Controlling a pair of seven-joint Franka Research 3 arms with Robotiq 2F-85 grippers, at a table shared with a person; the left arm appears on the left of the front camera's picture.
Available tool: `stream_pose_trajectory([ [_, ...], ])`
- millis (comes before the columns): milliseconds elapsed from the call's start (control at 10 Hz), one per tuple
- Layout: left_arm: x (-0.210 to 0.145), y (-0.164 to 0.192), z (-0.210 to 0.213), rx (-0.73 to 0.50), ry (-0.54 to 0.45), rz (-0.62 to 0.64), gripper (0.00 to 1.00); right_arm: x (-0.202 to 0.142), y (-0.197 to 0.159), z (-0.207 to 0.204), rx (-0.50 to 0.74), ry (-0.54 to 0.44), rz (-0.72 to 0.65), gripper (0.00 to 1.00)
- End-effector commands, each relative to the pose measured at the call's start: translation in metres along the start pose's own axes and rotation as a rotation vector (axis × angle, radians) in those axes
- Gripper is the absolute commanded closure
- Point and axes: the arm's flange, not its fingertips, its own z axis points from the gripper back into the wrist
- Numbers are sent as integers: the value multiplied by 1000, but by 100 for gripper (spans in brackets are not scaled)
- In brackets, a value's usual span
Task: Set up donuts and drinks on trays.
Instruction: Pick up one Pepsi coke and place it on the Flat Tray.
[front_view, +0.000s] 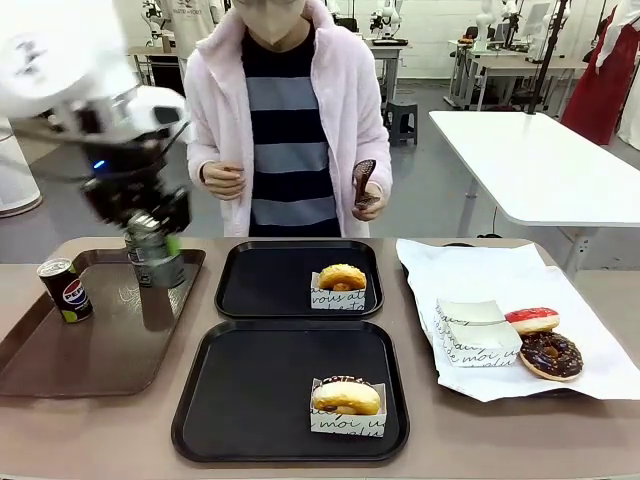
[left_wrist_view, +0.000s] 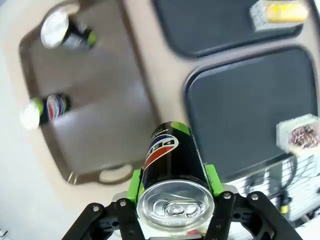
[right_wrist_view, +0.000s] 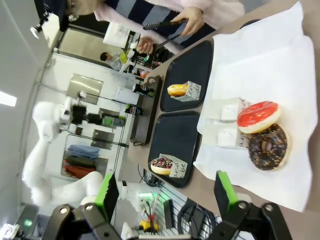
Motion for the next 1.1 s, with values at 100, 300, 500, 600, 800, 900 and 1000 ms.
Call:
stream_pose_trajectory([
  [100,93,-20,2,-120,-20,3,42,0,0,1,9,3,2,0],
  [300,128,-27,-32,-80,-35,6,42,0,0,1,9,3,2,0],
  [500,158,-31,-85,5,-5,4,42,0,0,1,9,3,2,0],
  [600,165,-31,-103,21,12,12,42,0,0,1,9,3,2,0],
  [800,167,-29,-124,55,19,-2,42,0,0,1,9,3,2,0],
  [900,167,-27,-133,63,31,-1,42,0,0,1,9,3,2,0],
  [1000,167,-27,-141,67,42,-3,42,0,0,1,9,3,2,0],
])
